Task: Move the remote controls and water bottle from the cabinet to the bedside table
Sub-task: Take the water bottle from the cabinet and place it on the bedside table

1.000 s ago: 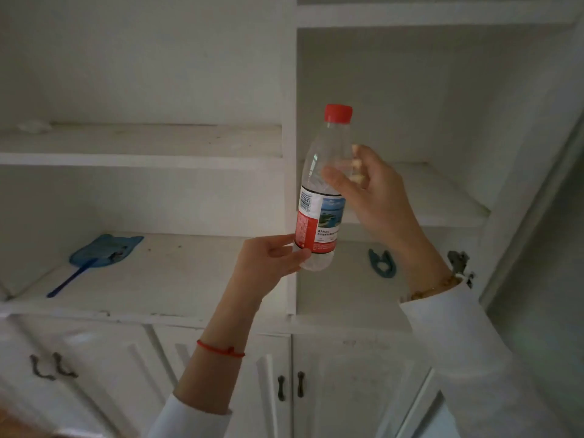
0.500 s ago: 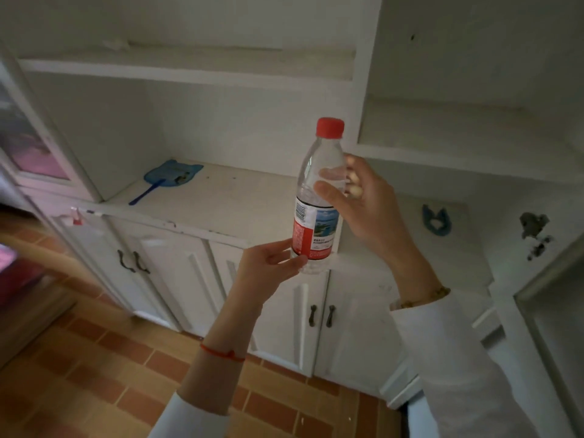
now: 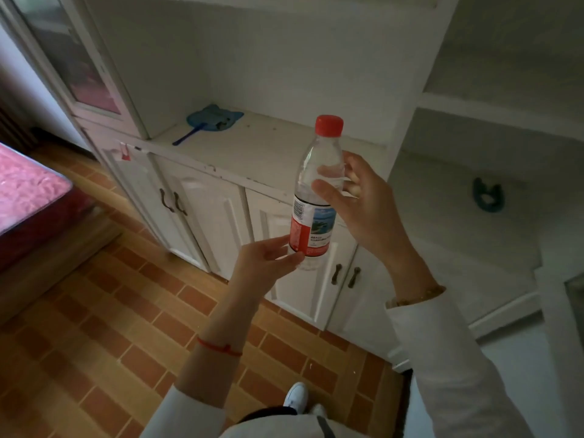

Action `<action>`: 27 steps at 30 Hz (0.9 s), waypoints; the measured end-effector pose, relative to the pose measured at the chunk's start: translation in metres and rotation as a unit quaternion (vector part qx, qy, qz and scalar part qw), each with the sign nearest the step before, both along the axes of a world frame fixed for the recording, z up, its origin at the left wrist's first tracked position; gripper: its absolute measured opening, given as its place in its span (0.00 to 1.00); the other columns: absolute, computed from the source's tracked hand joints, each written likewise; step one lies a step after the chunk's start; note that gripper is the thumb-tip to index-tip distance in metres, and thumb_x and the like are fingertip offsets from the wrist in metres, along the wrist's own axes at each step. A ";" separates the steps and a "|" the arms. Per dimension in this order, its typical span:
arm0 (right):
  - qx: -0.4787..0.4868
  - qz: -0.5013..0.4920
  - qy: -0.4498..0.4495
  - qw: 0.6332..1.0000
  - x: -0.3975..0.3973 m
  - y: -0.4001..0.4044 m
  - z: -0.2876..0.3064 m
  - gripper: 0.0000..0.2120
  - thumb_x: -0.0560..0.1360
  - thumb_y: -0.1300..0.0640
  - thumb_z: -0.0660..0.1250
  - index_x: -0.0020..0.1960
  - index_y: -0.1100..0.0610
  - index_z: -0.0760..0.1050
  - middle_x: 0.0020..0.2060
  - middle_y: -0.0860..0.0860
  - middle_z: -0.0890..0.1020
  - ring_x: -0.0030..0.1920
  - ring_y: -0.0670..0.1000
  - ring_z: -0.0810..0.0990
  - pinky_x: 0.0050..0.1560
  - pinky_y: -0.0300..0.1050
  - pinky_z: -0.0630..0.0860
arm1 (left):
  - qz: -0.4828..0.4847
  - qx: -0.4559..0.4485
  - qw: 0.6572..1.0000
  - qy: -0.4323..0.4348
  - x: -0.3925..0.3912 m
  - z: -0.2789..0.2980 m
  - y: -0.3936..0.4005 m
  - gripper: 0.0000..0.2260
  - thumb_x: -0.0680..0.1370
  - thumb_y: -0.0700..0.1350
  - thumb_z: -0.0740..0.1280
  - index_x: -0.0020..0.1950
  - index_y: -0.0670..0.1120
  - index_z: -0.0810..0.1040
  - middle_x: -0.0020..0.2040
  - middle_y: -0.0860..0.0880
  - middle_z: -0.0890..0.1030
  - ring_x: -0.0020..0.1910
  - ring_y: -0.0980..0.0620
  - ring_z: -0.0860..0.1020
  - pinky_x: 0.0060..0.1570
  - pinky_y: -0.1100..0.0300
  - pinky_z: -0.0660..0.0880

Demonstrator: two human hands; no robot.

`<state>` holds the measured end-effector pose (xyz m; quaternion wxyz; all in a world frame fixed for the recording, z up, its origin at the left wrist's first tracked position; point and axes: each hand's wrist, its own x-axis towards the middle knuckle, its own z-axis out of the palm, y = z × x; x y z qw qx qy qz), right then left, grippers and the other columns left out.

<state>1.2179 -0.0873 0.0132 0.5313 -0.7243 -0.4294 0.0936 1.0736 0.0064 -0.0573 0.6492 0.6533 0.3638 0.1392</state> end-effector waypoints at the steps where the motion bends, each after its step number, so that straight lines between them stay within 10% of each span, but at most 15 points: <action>1: 0.001 0.010 0.004 1.000 -0.004 0.003 -0.002 0.26 0.75 0.48 0.67 0.70 0.56 0.67 0.63 0.51 0.78 0.59 0.48 0.79 0.56 0.37 0.78 | 0.006 -0.001 1.000 0.006 -0.006 -0.001 0.000 0.23 0.70 0.43 0.76 0.65 0.46 0.78 0.56 0.45 0.84 0.52 0.49 0.83 0.61 0.47 0.77; 27: -0.047 0.380 0.068 0.921 -0.220 0.227 -0.049 0.24 0.74 0.53 0.70 0.68 0.55 0.69 0.53 0.39 0.80 0.51 0.33 0.79 0.50 0.29 0.76 | 0.386 -0.078 0.919 0.023 -0.239 -0.029 0.086 0.24 0.72 0.40 0.73 0.68 0.43 0.74 0.59 0.44 0.82 0.53 0.51 0.82 0.58 0.55 0.77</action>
